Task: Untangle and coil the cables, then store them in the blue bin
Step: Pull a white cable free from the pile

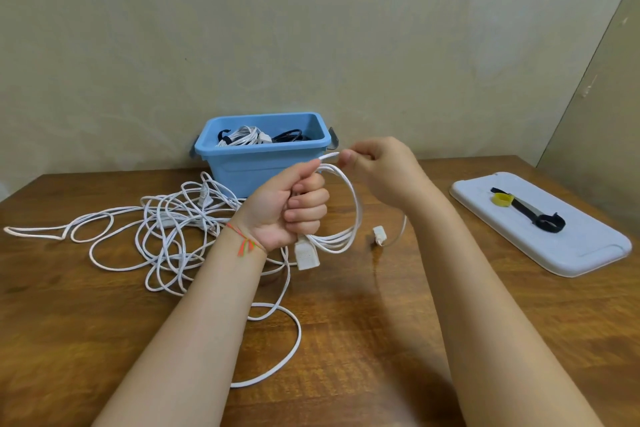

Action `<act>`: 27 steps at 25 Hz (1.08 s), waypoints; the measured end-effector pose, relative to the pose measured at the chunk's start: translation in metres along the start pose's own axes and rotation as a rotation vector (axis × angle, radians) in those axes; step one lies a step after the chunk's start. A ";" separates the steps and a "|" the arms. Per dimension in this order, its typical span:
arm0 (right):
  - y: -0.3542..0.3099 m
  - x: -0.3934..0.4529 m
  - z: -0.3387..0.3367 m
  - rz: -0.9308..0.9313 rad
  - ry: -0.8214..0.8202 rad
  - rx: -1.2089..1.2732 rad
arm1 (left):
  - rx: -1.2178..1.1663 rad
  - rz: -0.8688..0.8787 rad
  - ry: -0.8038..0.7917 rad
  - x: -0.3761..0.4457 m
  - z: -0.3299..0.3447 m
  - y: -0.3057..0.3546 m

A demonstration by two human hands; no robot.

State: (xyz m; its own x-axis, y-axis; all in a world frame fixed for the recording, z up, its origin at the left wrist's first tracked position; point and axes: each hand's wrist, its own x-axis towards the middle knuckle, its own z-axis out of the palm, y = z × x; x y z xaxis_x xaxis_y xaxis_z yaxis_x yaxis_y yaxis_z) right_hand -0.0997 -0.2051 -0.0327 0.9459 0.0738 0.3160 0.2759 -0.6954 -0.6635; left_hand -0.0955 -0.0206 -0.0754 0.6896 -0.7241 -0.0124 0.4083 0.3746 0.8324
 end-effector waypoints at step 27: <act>-0.003 -0.005 -0.002 -0.062 -0.174 0.086 | -0.091 0.075 0.260 0.005 0.009 0.008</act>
State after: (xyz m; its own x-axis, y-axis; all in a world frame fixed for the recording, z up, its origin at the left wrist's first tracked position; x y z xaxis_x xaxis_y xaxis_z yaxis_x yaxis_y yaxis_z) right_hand -0.1052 -0.2044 -0.0310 0.9398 0.2419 0.2413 0.3411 -0.6228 -0.7041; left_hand -0.0947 -0.0262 -0.0635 0.8453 -0.5240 -0.1042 0.3943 0.4802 0.7835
